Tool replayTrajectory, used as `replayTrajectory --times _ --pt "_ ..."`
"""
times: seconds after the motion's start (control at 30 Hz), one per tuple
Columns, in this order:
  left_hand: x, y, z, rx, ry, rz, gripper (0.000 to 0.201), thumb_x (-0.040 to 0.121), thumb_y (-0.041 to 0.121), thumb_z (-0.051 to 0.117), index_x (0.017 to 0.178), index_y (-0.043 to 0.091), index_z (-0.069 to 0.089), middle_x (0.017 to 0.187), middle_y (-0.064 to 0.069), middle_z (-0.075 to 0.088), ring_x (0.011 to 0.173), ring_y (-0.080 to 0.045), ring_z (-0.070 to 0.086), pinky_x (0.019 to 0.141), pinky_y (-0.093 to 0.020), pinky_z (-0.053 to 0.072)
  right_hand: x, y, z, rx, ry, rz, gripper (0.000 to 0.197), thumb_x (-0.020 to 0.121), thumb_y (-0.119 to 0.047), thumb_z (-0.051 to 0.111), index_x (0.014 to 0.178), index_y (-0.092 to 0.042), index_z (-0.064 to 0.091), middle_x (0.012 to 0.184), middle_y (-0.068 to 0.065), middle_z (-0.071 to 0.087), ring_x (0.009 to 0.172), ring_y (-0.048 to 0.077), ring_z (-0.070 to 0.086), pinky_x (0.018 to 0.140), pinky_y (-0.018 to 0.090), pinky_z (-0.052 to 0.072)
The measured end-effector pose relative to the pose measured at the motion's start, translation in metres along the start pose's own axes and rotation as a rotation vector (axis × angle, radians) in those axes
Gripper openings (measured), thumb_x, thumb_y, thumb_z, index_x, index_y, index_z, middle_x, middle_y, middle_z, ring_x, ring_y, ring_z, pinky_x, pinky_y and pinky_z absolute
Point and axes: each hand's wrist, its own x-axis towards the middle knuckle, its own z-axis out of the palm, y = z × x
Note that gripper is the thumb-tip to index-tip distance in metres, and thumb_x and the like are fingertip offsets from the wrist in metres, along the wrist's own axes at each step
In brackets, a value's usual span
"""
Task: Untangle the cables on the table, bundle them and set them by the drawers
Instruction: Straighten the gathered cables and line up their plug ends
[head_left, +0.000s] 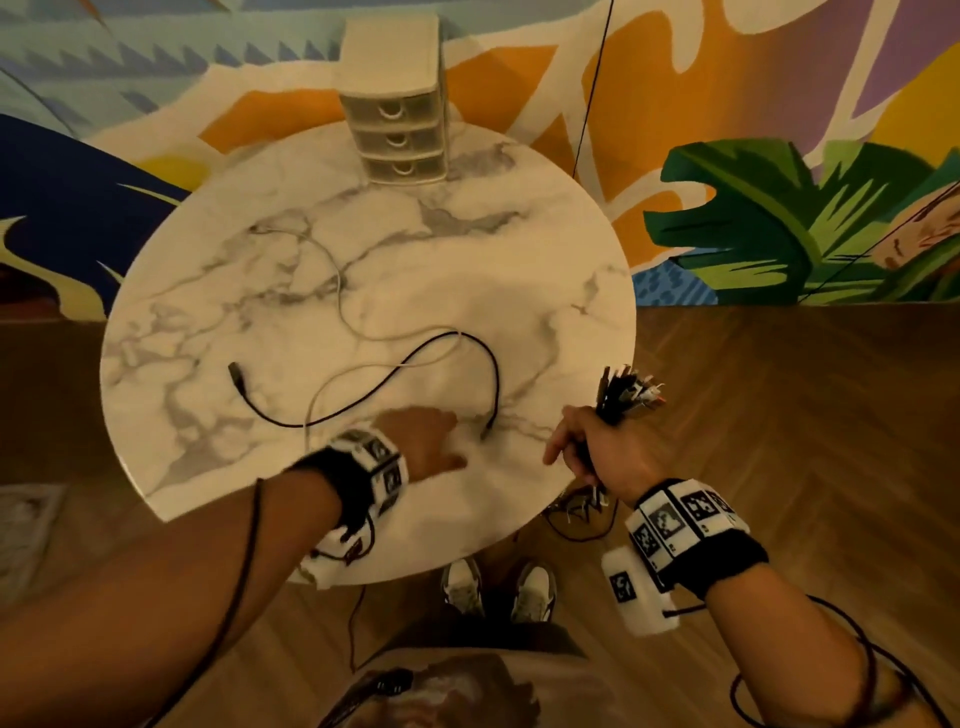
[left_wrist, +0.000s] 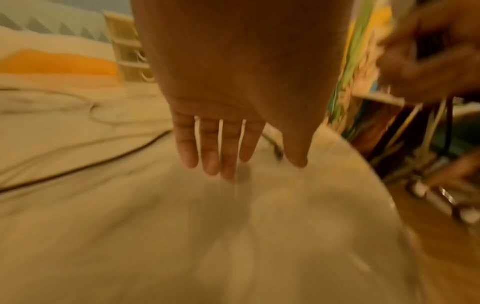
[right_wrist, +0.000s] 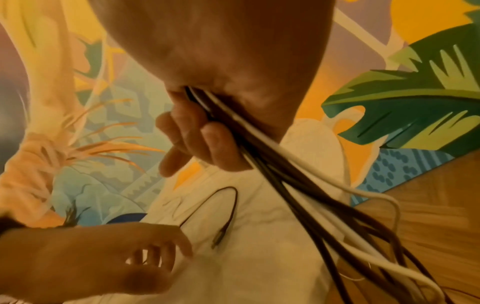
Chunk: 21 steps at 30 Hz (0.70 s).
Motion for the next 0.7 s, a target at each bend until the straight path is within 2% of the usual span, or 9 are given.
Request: replayTrajectory --times 0.07,0.17,0.23,0.33,0.4,0.47,0.57,0.63,0.7 --pt "0.003 -0.001 0.023 0.024 0.035 0.021 0.071 0.087 0.063 0.042 0.141 0.019 0.03 0.139 -0.007 0.044 0.123 -0.027 0.046 0.099 -0.038 0.04 0.005 0.005 0.011 0.008 -0.045 0.019 0.06 0.101 -0.03 0.03 0.065 0.001 0.066 0.04 0.005 0.039 0.032 0.01 0.031 0.041 0.022 0.03" --pt "0.023 0.013 0.022 -0.072 0.179 0.013 0.064 0.086 0.064 0.042 0.129 0.018 0.039 0.124 -0.008 0.055 0.109 -0.029 0.054 0.084 -0.038 0.044 0.01 0.015 0.024 0.001 -0.07 0.041 0.06 0.102 -0.028 0.028 0.068 0.003 0.067 0.04 0.008 0.037 0.03 0.011 0.028 0.038 0.02 0.028" --pt "0.035 0.027 0.02 -0.127 0.187 -0.045 0.052 0.091 0.053 0.043 0.125 0.015 0.04 0.119 -0.011 0.056 0.107 -0.031 0.055 0.083 -0.039 0.044 0.011 0.02 0.033 -0.014 -0.043 0.052 0.06 0.102 -0.026 0.028 0.066 0.003 0.066 0.038 0.006 0.037 0.03 0.01 0.028 0.038 0.019 0.028" --pt "0.041 0.043 0.021 -0.168 0.151 -0.074 0.036 0.094 0.033 0.041 0.124 0.014 0.043 0.121 -0.013 0.056 0.108 -0.033 0.055 0.086 -0.038 0.041 0.011 0.025 0.04 -0.015 0.063 0.036 0.059 0.102 -0.024 0.03 0.067 0.009 0.065 0.038 0.006 0.038 0.031 0.01 0.03 0.041 0.02 0.03" --pt "0.03 0.049 0.019 -0.254 0.193 0.015 0.032 0.091 0.032 0.046 0.116 0.013 0.049 0.114 -0.013 0.058 0.103 -0.033 0.057 0.076 -0.033 0.039 0.017 0.03 0.04 -0.011 0.192 0.042 0.059 0.101 -0.028 0.033 0.069 0.009 0.066 0.039 0.008 0.04 0.031 0.011 0.03 0.04 0.02 0.03" --pt "0.01 0.06 0.015 -0.331 0.271 0.217 0.024 0.089 0.029 0.048 0.108 0.013 0.054 0.106 -0.011 0.06 0.095 -0.029 0.058 0.067 -0.029 0.034 0.024 0.032 0.04 0.014 0.281 0.109 0.057 0.099 -0.036 0.037 0.069 0.0 0.068 0.04 0.006 0.046 0.03 0.011 0.034 0.037 0.021 0.03" --pt "-0.019 0.072 0.015 -0.293 0.304 0.497 0.024 0.09 0.029 0.048 0.109 0.016 0.054 0.099 -0.008 0.063 0.084 -0.028 0.059 0.061 -0.03 0.036 0.034 0.026 0.041 0.117 0.218 0.14 0.049 0.097 -0.039 0.042 0.07 -0.008 0.069 0.043 0.0 0.052 0.035 0.013 0.038 0.038 0.022 0.028" --pt "-0.022 0.068 0.021 -0.304 0.302 0.5 0.02 0.089 0.031 0.048 0.103 0.018 0.053 0.092 -0.007 0.063 0.08 -0.028 0.058 0.061 -0.032 0.04 0.036 0.014 0.041 0.177 0.181 0.104 0.047 0.097 -0.035 0.043 0.059 -0.01 0.058 0.042 -0.001 0.045 0.034 0.012 0.033 0.035 0.019 0.023" --pt "-0.019 0.057 0.024 -0.444 0.274 0.387 0.02 0.092 0.036 0.047 0.096 0.016 0.052 0.089 -0.006 0.061 0.078 -0.025 0.057 0.065 -0.035 0.044 0.035 0.004 0.039 0.264 0.165 0.043 0.048 0.098 -0.032 0.043 0.054 -0.013 0.042 0.039 -0.001 0.033 0.031 0.011 0.026 0.033 0.017 0.018"
